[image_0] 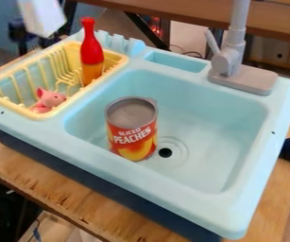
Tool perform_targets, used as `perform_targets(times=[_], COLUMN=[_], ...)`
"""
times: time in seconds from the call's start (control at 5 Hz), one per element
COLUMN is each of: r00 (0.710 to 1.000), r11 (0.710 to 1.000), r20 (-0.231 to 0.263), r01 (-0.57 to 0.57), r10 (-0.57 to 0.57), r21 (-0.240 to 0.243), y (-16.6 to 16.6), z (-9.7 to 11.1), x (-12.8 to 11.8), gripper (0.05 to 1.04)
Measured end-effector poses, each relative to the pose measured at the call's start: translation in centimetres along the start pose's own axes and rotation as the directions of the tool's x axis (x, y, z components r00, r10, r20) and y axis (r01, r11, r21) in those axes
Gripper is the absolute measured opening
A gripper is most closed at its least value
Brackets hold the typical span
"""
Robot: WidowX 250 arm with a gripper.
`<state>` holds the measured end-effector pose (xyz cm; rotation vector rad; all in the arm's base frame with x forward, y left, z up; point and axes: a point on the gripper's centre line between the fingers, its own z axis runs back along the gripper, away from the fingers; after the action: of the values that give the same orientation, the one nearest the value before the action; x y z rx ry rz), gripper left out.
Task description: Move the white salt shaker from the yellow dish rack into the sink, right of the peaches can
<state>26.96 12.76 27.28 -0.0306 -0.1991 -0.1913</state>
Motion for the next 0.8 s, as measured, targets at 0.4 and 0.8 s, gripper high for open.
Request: perform_targets(times=[0.4,0.8], r00=[0.961,0.946], r11=[0.950,0.903], r20=[0.094,0.148], r01=[0.273,0.321], r10=[-0.261,-0.290], r21=[-0.154,-0.285], y=[-9.3,-17.6], z=[-1.5,-6.6], x=[2.3,2.8], gripper=[0.495,0.495])
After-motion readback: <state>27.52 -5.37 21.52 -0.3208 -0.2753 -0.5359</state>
